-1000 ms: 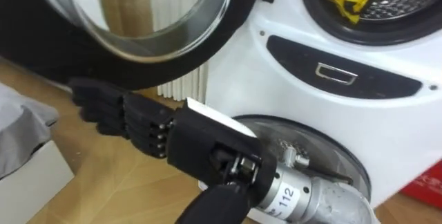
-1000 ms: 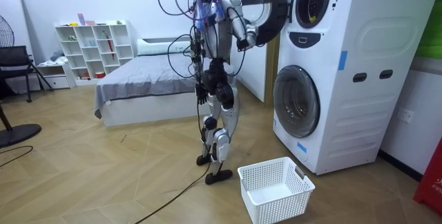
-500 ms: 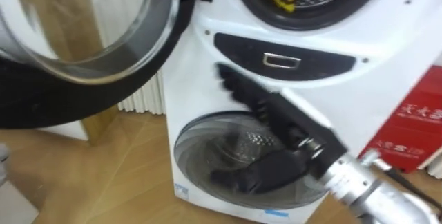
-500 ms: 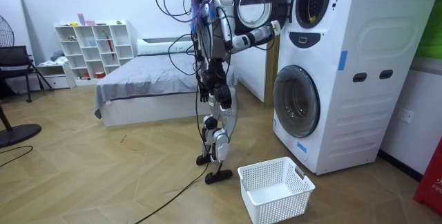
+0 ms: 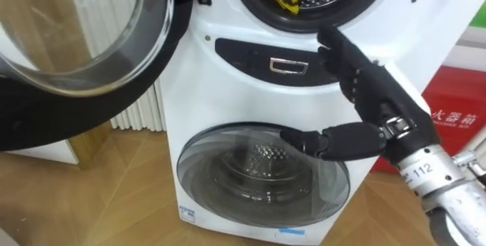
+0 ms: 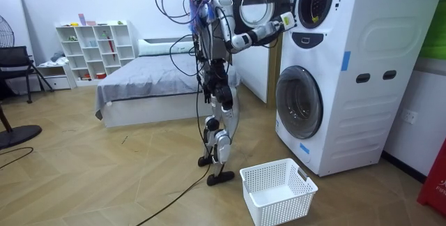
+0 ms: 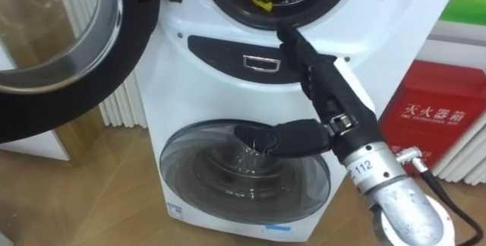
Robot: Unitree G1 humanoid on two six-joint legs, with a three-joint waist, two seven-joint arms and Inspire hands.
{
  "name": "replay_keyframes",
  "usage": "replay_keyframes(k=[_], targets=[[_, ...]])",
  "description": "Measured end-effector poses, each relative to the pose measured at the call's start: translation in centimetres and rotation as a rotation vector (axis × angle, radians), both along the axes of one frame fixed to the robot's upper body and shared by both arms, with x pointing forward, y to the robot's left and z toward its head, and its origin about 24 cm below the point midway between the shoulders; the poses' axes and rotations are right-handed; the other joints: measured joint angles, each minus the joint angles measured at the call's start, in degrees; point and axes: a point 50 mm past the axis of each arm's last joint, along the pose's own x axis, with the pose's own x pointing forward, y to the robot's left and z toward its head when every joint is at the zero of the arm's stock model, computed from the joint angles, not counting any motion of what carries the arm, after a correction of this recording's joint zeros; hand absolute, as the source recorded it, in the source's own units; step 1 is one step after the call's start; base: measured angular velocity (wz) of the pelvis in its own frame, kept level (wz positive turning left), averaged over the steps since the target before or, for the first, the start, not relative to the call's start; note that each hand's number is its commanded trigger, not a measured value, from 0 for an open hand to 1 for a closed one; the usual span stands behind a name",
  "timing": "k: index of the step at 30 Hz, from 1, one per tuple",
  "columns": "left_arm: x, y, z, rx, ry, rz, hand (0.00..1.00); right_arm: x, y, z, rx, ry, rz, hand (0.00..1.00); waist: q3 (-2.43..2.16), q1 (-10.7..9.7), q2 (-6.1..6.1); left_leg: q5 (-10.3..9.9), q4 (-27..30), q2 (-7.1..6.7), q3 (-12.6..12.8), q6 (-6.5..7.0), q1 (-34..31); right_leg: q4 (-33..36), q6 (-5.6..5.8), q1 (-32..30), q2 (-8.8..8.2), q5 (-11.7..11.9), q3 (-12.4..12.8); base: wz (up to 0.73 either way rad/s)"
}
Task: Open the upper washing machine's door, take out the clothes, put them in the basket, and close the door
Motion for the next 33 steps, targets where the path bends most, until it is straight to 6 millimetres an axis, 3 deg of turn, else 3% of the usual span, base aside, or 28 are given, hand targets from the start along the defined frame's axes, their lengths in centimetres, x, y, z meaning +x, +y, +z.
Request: replay_keyframes(k=[7, 10, 17, 20, 21, 23, 24, 25, 26, 27, 29, 30, 31, 32, 33], targets=[[0.9, -0.2, 0.0, 0.002, -0.025, -0.008, 0.0, 0.6, 0.1, -1.7, 0.164, 0.12, 0.057, 0.0, 0.0, 0.4, -0.01, 0.0, 0.0, 0.02, 0.4, 0.0, 0.0, 0.2, -0.04, 0.0, 0.07, 0.0, 0.1, -0.01], [1.2, -0.2, 0.0, 0.012, -0.027, -0.01, 0.0, 1.0, 0.7, -2.2, 0.234, 0.154, 0.07, 0.0, -0.01, 1.9, -0.01, 0.0, 0.0, 0.17, 0.8, 0.0, 0.1, 0.1, -0.08, -0.1, 0.13, 0.1, -0.1, -0.08], [0.9, -0.3, 0.0, 0.029, -0.006, -0.006, 0.0, 2.2, 3.3, -0.4, 0.321, 0.109, 0.137, 0.0, 0.01, 3.2, 0.08, -0.2, 0.2, 0.74, 0.1, -0.33, 0.0, 0.1, -0.23, 0.2, 0.17, 0.2, -4.0, 0.03], [0.3, -0.3, -0.1, 0.029, 0.026, -0.003, 0.0, 2.5, 3.7, 0.2, 0.313, 0.09, 0.153, 0.0, 0.3, 4.2, 0.66, -1.9, 3.4, 1.68, -0.1, -0.98, -0.1, 0.6, -0.29, 1.3, 0.85, 0.1, -4.7, -0.01], [-0.5, -0.2, -0.1, 0.03, 0.053, 0.001, 0.0, 2.6, 3.9, 0.2, 0.301, 0.087, 0.155, 0.0, 0.61, 5.1, 1.18, -3.3, 7.0, 2.34, 0.1, -1.16, -1.1, 1.7, -0.95, 1.2, 1.25, -0.3, -4.9, -0.28], [-1.3, 0.0, -0.1, 0.034, 0.088, 0.009, 0.0, 2.9, 3.9, 0.1, 0.288, 0.089, 0.156, 0.0, 0.45, 5.5, 0.84, -5.6, 17.1, 3.8, 0.0, -1.74, -5.4, 3.8, -1.86, 0.6, 1.47, -1.9, -6.8, -0.21], [-2.0, 0.1, -0.1, 0.035, 0.113, 0.008, 0.0, 3.1, 3.9, 0.0, 0.288, 0.096, 0.153, 0.0, 0.51, 5.5, 1.05, -6.2, 25.0, 4.88, -0.6, -1.98, -9.1, 5.7, -2.35, 0.0, 1.83, -3.2, -7.0, 0.0], [-2.8, 0.0, -0.1, 0.032, 0.138, 0.015, 0.0, 3.1, 3.9, -0.2, 0.289, 0.103, 0.145, 0.0, 0.57, 5.1, 1.41, -5.9, 31.8, 5.67, -1.9, -1.91, -12.3, 7.3, -2.8, 0.3, 2.33, -4.4, -7.1, 0.0], [-3.0, 0.0, -0.1, 0.03, 0.145, 0.017, 0.0, 3.1, 3.9, -0.2, 0.29, 0.103, 0.138, 0.0, 0.62, 4.9, 1.76, -5.8, 34.6, 5.81, -2.7, -1.78, -13.7, 8.2, -3.0, 0.3, 2.6, -5.0, -7.0, 0.12], [-3.8, -0.1, -0.1, 0.027, 0.168, 0.023, 0.0, 3.2, 3.9, -0.2, 0.296, 0.099, 0.122, 0.0, 0.36, 4.6, 2.03, -5.8, 37.2, 5.44, -4.5, -2.08, -15.6, 9.3, -3.19, 0.4, 2.95, -6.0, -6.6, 0.13], [-4.1, -0.1, -0.1, 0.026, 0.178, 0.023, 0.0, 3.2, 3.6, -0.1, 0.301, 0.092, 0.088, 0.0, 0.17, 4.6, 1.68, -5.9, 35.0, 4.04, -5.1, -1.96, -19.3, 9.8, -3.43, 0.3, 2.61, -7.2, -6.2, 0.03], [-4.2, -0.1, -0.1, 0.027, 0.179, 0.016, 0.0, 3.3, 3.5, 0.0, 0.298, 0.087, 0.072, 0.0, 0.08, 5.2, 1.42, -5.7, 30.1, 2.75, -5.3, -2.1, -21.6, 10.2, -3.07, 0.3, 1.97, -7.8, -5.9, -0.16], [-4.4, -0.3, -0.1, 0.024, 0.183, 0.018, 0.0, 3.5, 3.5, 0.1, 0.296, 0.084, 0.068, 0.0, 0.16, 5.4, 1.48, -4.2, 23.3, 1.88, -5.0, -2.24, -22.7, 10.1, -2.75, 1.0, 1.59, -8.3, -5.4, -0.23], [-4.6, -0.3, -0.1, 0.024, 0.188, 0.019, 0.0, 3.6, 3.5, 0.1, 0.297, 0.089, 0.066, 0.0, 0.07, 5.7, 1.26, -1.8, 20.7, 1.57, -5.0, -1.55, -23.1, 10.2, -2.36, 1.1, 1.3, -8.7, -4.9, -0.46], [-5.2, -0.2, 0.0, 0.026, 0.195, 0.022, 0.0, 3.7, 3.7, 0.0, 0.301, 0.096, 0.057, 0.0, -0.7, 6.9, 0.75, 2.1, 17.5, 1.4, -4.8, -1.43, -23.1, 10.1, -1.77, 1.6, 0.4, -9.4, -3.8, -0.42]])
